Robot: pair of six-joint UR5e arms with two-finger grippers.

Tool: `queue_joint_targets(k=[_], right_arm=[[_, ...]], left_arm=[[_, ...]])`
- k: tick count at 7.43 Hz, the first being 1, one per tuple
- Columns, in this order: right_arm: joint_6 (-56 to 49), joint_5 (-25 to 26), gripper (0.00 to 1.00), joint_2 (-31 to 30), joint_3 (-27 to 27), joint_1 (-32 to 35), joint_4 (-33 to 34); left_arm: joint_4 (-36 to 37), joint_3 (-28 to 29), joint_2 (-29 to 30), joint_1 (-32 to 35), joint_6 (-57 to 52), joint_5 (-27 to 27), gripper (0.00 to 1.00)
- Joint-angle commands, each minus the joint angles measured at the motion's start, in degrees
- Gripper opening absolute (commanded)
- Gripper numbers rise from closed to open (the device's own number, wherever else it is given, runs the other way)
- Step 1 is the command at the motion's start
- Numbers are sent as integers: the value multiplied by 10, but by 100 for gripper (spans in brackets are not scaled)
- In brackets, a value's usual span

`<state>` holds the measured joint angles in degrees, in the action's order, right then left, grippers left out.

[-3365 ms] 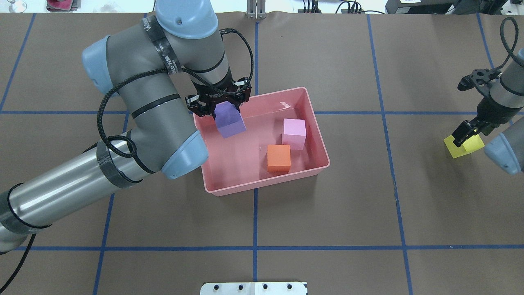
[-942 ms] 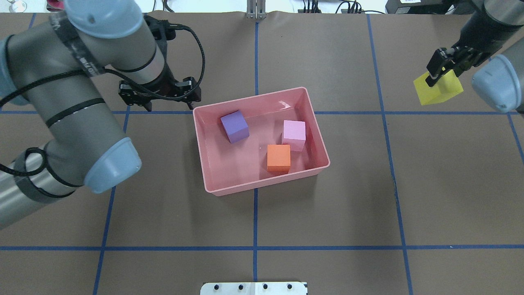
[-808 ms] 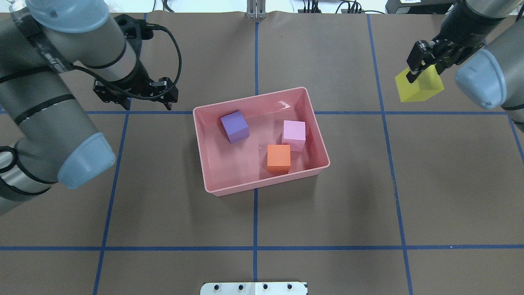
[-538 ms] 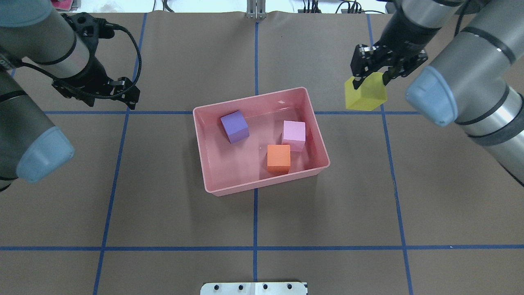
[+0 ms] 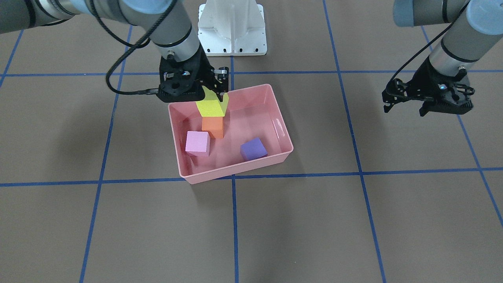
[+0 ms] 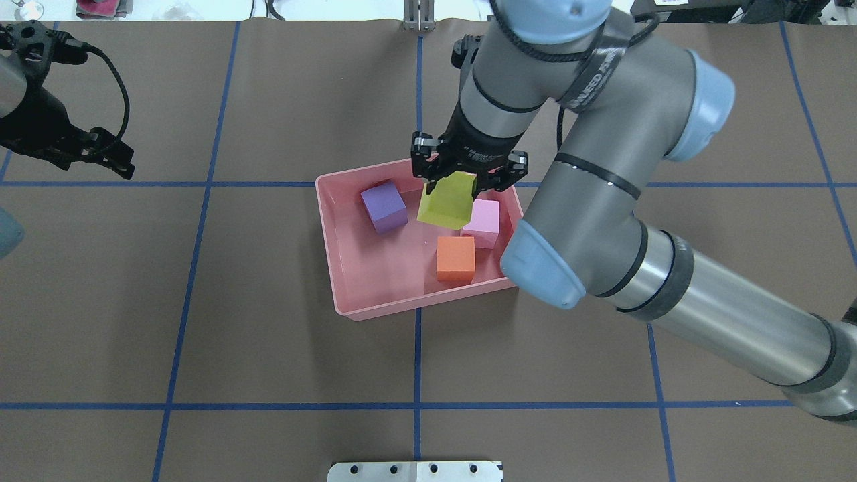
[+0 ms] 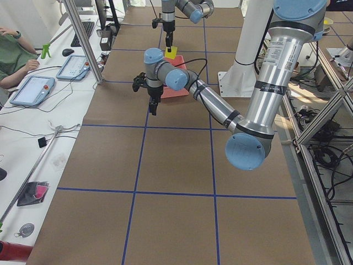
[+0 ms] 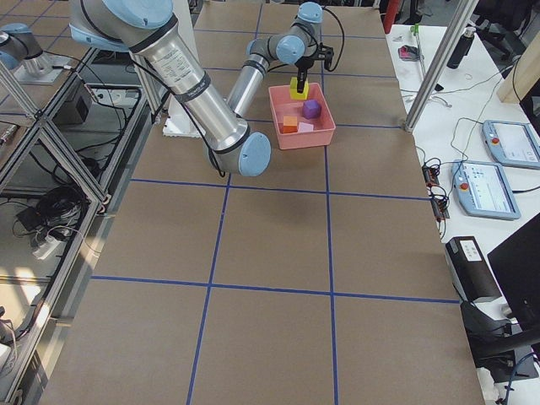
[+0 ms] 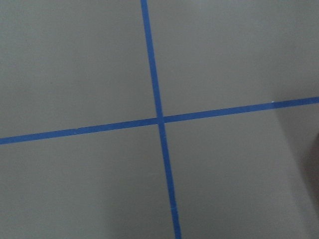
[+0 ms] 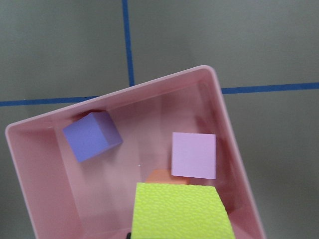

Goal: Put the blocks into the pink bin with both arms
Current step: 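Carry the yellow cube over the bin while the left gripper withdraws, then lower the yellow cube into the bin and open the right gripper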

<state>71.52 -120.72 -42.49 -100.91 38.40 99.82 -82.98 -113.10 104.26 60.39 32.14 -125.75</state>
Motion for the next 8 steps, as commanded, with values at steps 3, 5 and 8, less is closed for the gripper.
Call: queue_joint_targets(k=[3,5,8], right_arm=[[37,50,46,21,23,-46,-20],[41,72,100,22,19,-48,-33],[27,83,100,17,12,-47,-34]], left_arm=[[-2,3,-5,4,-5,-3,100],[-2,3,-5,5,-5,-3,100],[-2,4,-6,4,0,-2,100]])
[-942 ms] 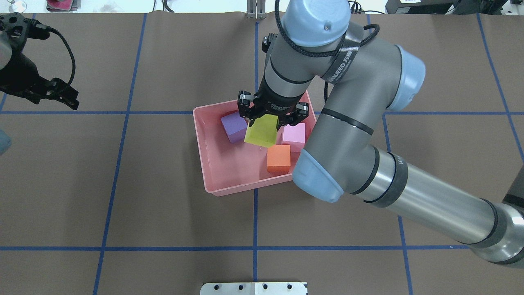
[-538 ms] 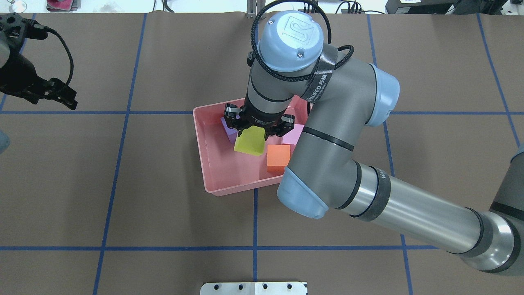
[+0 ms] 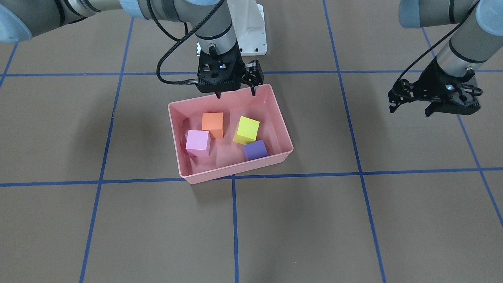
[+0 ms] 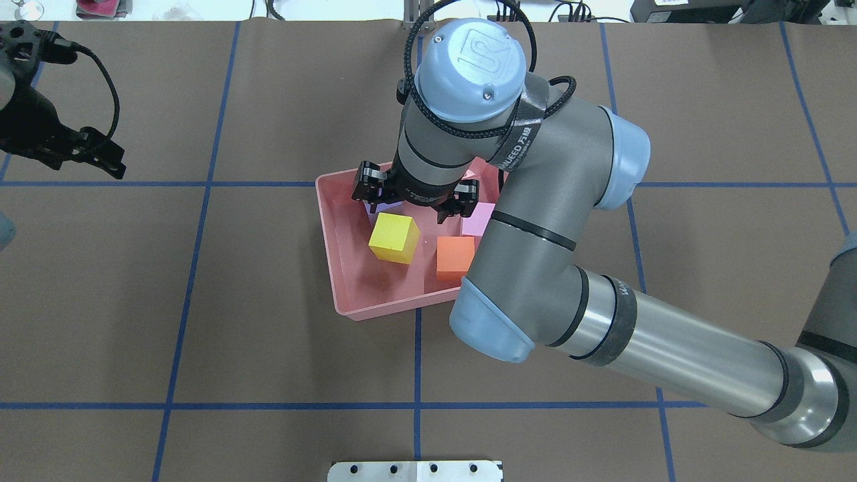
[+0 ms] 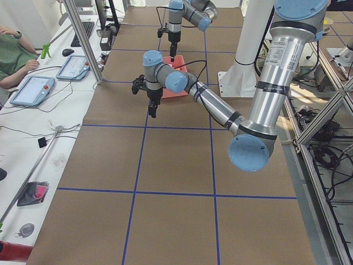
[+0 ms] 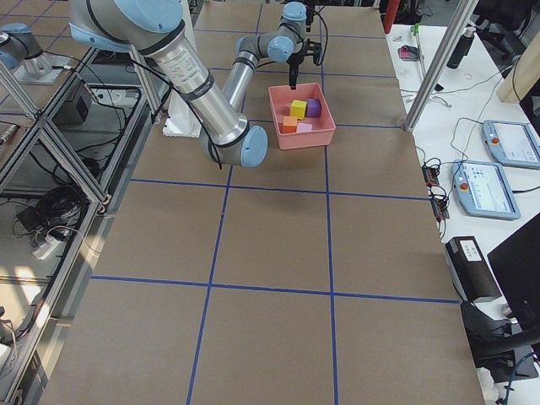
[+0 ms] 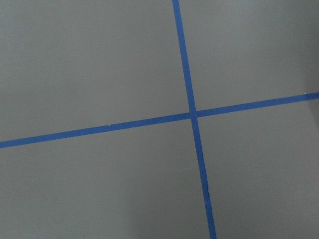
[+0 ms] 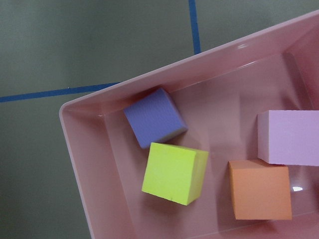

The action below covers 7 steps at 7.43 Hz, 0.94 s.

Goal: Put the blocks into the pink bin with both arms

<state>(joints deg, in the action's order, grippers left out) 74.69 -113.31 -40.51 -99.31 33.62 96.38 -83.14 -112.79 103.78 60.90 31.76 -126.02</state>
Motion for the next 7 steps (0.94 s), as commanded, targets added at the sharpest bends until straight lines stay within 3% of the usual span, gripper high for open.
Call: queue_joint_targets(k=[1,2,3,4,6,7], right_arm=[[-29,9,100,-12,-24,22,6],[-71,-21,100,-63,-72,85,33],[-184,-78,100,-138,-127,163,69],[-354,-133,100,-204,-146,247,85],[-599,-163,100,-303,-137,348,109],[-713,-163,100,-342,-136,400,131]], left_arm=[[0,0,-9,-1,4,3,100],[-6,-1,-22,7,0,3,100],[-10,-4,-22,30,-4,3,100],[-11,-12,-38,54,-44,0,100],[-10,-8,-78,98,-196,0,100],[-10,-6,-97,126,-200,-1,100]])
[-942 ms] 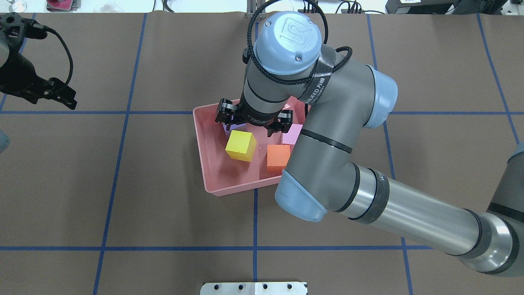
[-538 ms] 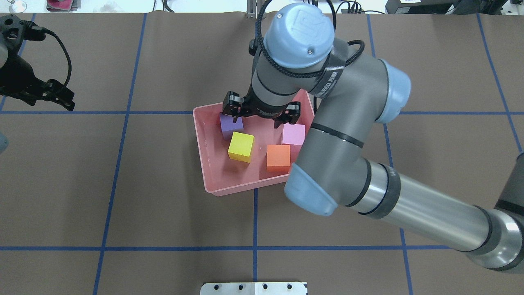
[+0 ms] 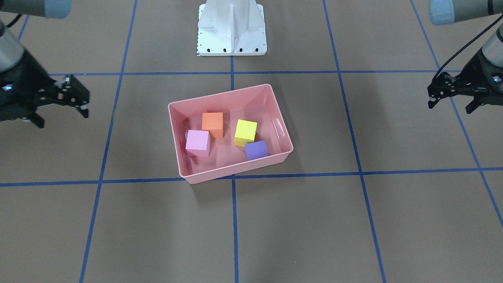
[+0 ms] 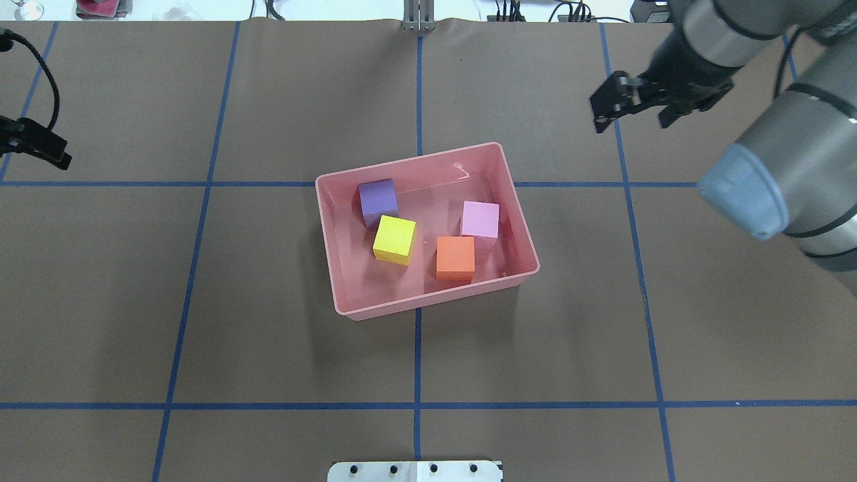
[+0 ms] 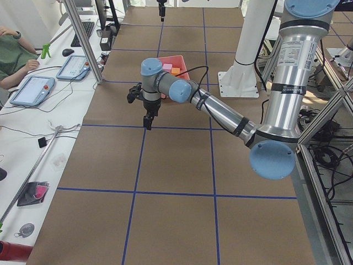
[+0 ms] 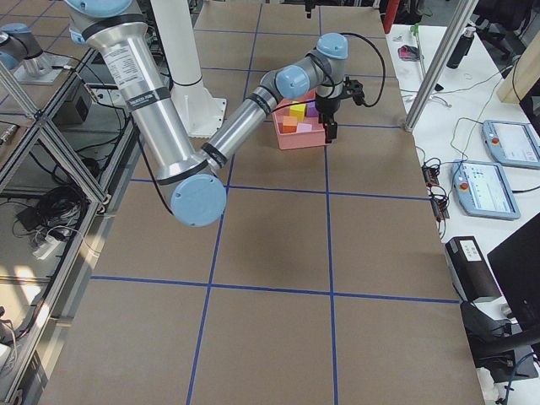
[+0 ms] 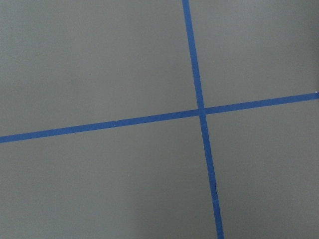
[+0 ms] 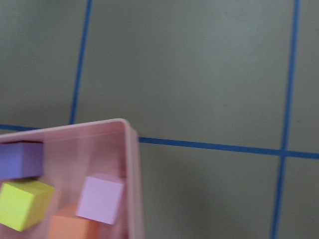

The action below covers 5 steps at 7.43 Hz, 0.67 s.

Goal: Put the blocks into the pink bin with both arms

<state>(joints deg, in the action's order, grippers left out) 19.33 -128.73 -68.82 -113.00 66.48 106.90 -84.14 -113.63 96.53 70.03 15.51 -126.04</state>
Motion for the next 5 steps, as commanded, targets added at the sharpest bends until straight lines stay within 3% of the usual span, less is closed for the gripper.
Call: queue_joint_targets(k=[1,2,3,4,5], right_arm=[[-230,-10,100,-103,-1,106,32],[-239,-10,100,-131,0,116,22],[-241,7,100,-144,34,139,17],[-253,-2,100,-153,71,192,-23],[-277,-3,100,-197,72,197,-79]], left_arm=[[1,3,-37,67,-37,-10,100],[-1,7,-49,75,-38,-33,100],[0,8,-63,76,-37,-35,100],[-1,11,-115,94,-43,-37,100],[-12,43,-115,137,-82,-38,100]])
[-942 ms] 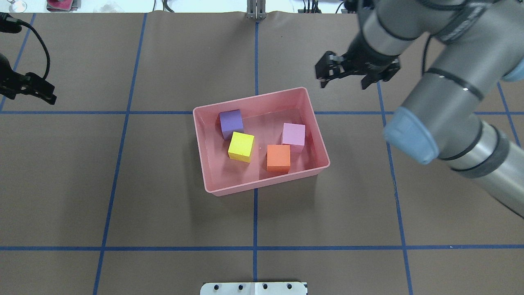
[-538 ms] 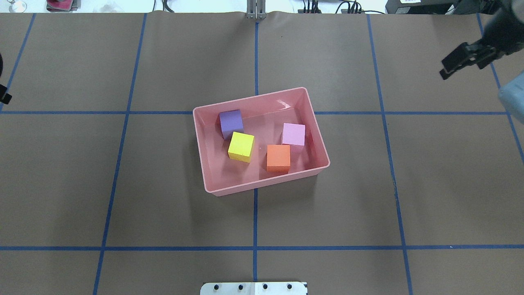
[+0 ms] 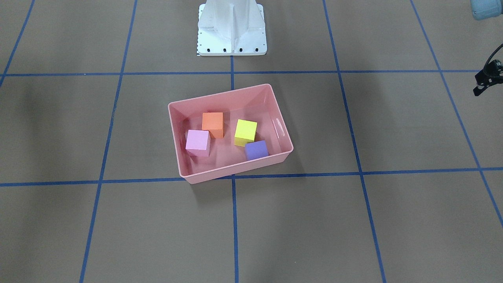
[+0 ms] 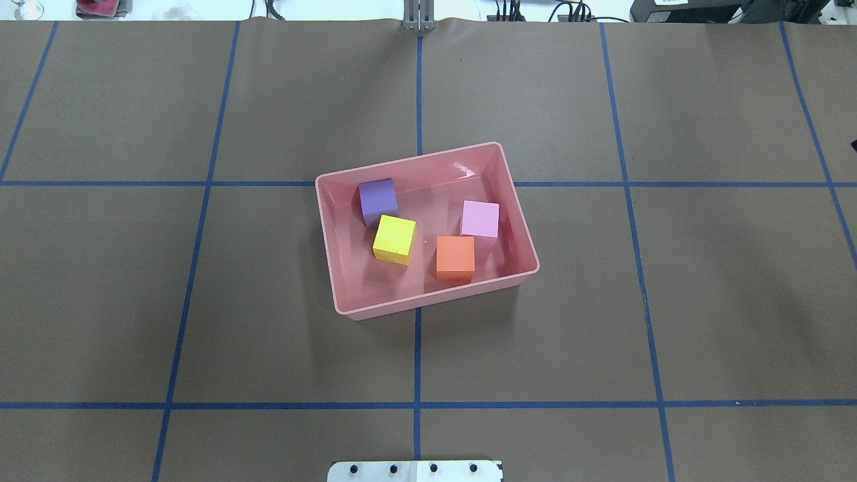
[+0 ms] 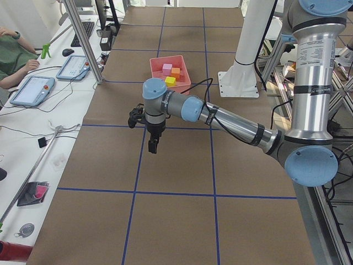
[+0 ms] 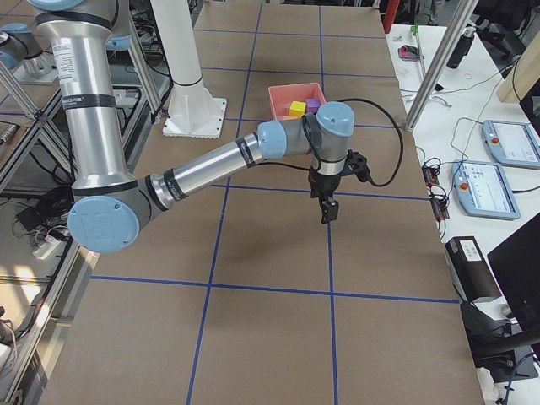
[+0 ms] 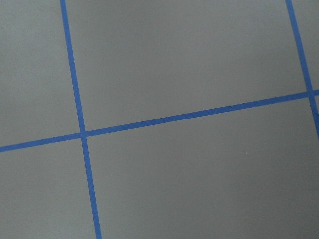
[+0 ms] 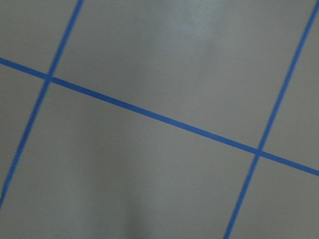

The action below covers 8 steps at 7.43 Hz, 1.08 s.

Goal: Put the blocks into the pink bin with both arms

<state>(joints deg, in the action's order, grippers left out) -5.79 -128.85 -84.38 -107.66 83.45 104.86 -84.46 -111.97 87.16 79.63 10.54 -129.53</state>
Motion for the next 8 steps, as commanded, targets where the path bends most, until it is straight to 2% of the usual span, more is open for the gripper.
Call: queue_joint_targets(k=[1,3,8], right_arm=[[-26,-2,100,-61,27,31,-82],[-26,-31,100,-63,78,51,-84],[-29,-33,100,-103,100,80,-85]], left_arm=[[-8,57,-23,69,-88,-4,100],[-4,119,-20,121,-200,-15,100],[-9,132,-19,121,-199,-20,100]])
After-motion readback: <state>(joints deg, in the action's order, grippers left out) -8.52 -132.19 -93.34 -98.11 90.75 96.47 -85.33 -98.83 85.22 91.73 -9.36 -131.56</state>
